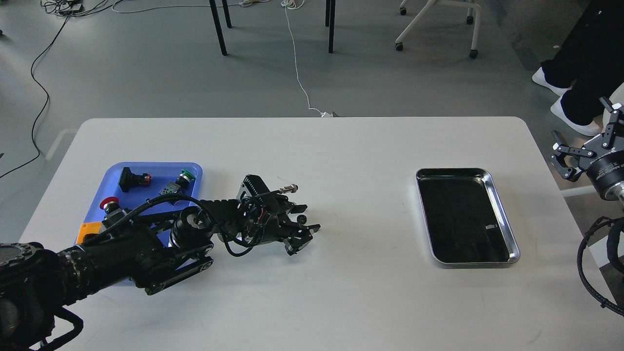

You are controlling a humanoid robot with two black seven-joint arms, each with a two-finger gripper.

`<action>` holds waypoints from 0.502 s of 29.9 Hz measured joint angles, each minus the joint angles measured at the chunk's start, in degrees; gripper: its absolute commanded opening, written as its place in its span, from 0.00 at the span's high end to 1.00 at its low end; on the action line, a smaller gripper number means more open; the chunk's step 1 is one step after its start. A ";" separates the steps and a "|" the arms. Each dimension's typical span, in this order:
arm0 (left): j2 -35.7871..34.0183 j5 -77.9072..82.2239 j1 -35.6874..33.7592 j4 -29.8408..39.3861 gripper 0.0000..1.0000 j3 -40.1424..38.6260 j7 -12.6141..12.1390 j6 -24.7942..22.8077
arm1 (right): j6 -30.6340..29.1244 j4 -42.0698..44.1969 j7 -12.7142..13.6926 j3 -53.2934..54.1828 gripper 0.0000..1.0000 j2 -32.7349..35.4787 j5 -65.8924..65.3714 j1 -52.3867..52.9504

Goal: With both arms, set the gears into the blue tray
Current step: 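Grasp the black part on the table with the left gripper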

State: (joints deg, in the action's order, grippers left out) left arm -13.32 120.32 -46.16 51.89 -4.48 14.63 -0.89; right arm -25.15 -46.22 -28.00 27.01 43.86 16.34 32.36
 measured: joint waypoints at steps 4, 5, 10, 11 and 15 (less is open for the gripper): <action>-1.22 -0.45 0.01 -0.04 0.73 -0.24 -0.02 0.05 | 0.01 -0.03 0.00 0.58 0.02 0.10 0.00 0.07; -1.62 -0.63 0.01 -0.02 0.77 -0.29 0.02 0.07 | 0.01 -0.03 0.00 0.62 0.02 0.24 0.00 0.07; -3.10 -0.90 0.02 0.58 0.88 -0.32 0.28 0.08 | 0.02 -0.01 0.00 0.67 0.02 0.49 0.00 0.07; -3.28 -0.90 0.02 0.65 0.89 -0.32 0.29 0.08 | 0.02 -0.01 0.00 0.68 0.02 0.50 0.00 0.08; -3.71 -0.93 0.02 1.03 0.91 -0.77 0.32 0.39 | 0.02 -0.01 0.00 0.75 0.02 0.61 0.00 0.16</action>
State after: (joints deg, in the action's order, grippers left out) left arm -17.03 119.39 -46.14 52.92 -5.26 14.94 -0.50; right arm -25.13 -46.23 -28.00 27.75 44.47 16.34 32.53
